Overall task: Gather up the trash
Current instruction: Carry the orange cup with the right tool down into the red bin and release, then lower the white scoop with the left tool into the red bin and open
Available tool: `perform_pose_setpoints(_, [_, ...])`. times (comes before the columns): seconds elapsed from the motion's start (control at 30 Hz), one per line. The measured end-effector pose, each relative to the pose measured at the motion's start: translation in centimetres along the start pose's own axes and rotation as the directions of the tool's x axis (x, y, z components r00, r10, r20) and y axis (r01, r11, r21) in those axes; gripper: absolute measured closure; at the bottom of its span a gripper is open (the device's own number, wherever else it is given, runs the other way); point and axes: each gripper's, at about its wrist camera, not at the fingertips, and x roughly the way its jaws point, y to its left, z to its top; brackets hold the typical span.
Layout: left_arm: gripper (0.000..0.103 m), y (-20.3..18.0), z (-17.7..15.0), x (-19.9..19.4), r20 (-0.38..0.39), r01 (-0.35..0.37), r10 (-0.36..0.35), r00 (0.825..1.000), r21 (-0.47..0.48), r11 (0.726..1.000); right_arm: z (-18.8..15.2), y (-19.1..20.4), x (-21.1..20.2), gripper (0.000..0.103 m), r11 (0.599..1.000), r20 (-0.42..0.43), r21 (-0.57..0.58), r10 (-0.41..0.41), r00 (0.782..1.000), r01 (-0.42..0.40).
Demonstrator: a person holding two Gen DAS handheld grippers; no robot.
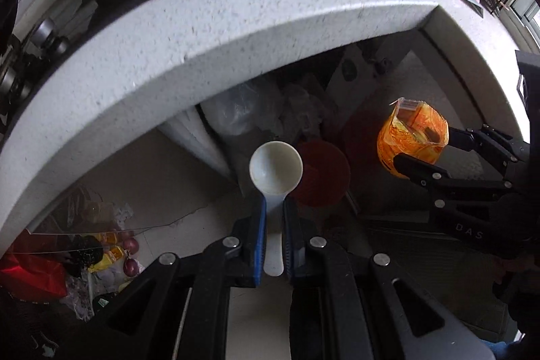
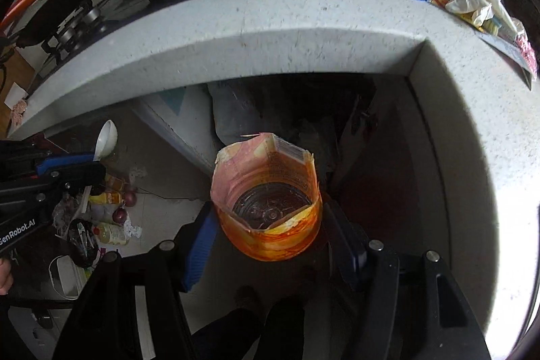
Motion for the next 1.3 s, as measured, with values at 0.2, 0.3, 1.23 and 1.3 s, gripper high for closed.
perform_pose_setpoints(0.2, [0.094, 0.2, -1.4, 5.7, -0.02, -0.021, 0.021, 1.0, -0.002, 1.0, -1.3, -1.3, 8.5, 0.042, 0.999, -0.046, -0.023, -0.04, 0.998, 0.039])
perform_pose_setpoints(0.3, [0.094, 0.3, -1.8, 7.8, -0.029, -0.016, 0.016, 0.999, -0.011, 1.0, -1.7, -2.0, 12.1, 0.041, 0.999, -0.063, -0.022, -0.046, 0.997, 0.044])
perform_pose_setpoints(1.23, [0.094, 0.1, -1.6, 7.7, 0.019, 0.029, -0.028, 0.999, -0.044, 0.999, -2.1, -1.6, 5.6, 0.0, 0.994, 0.085, -0.082, -0.061, 0.995, 0.068])
perform_pose_setpoints(1.3, [0.094, -0.5, -1.3, 7.9, 0.024, 0.045, -0.044, 0.999, -0.032, 0.998, -2.1, -1.7, 4.5, 0.0, 0.993, 0.096, -0.082, -0.074, 0.993, 0.082])
